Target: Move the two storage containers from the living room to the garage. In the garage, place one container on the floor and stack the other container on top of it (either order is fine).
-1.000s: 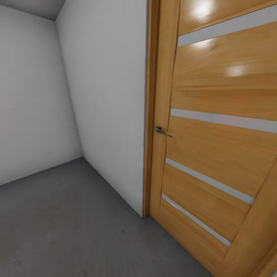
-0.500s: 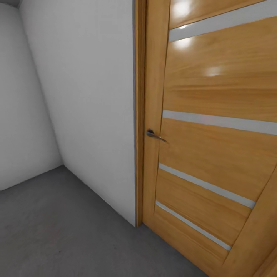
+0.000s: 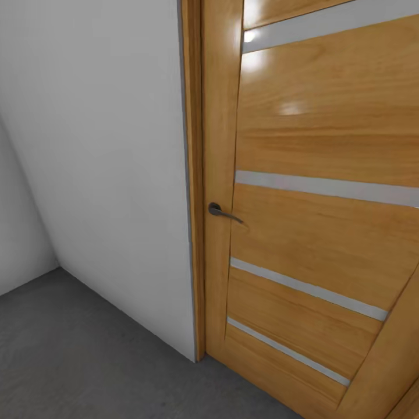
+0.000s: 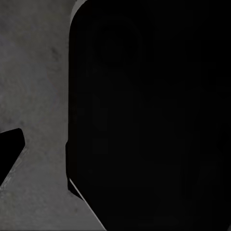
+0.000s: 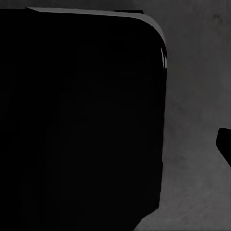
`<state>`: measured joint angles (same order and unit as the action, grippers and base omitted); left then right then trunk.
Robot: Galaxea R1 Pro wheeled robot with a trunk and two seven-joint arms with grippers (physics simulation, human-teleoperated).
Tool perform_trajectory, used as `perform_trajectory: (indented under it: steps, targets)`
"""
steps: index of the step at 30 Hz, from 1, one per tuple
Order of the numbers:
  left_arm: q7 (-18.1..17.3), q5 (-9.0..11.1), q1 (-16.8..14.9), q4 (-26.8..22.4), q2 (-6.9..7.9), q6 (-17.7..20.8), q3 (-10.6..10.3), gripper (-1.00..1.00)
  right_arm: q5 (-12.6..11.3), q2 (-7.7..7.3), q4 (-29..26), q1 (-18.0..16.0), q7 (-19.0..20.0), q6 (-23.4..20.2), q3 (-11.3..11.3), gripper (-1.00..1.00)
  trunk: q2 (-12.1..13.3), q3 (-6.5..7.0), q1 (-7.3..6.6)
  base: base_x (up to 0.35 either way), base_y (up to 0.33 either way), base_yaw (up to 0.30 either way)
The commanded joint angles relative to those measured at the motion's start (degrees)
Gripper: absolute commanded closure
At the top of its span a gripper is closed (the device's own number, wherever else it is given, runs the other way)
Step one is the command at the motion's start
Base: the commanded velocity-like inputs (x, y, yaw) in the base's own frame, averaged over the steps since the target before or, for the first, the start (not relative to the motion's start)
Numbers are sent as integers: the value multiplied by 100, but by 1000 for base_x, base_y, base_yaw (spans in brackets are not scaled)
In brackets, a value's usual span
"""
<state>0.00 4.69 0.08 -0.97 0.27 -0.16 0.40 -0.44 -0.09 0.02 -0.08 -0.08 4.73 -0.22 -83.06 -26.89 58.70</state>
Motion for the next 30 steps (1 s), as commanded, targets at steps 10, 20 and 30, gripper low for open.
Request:
perform_trajectory:
  steps: [10, 20, 30]
  targets:
    - [13, 49, 1, -7, 1, -10, 4, -100, -3, -2, -1, -1, -1, 19, -1, -100, -2, -4, 3, 213, 128, -291]
    - [43, 49, 1, -8, 0, -19, 4, -100, 0, 0, 0, -1, -1, 19, 7, -100, -2, -4, 3, 15, 5, -291]
    - [44, 53, 1, -9, 0, -20, 4, -100, 9, 0, 0, -1, -1, 19, 8, -100, -2, -4, 3, 0, 0, -291]
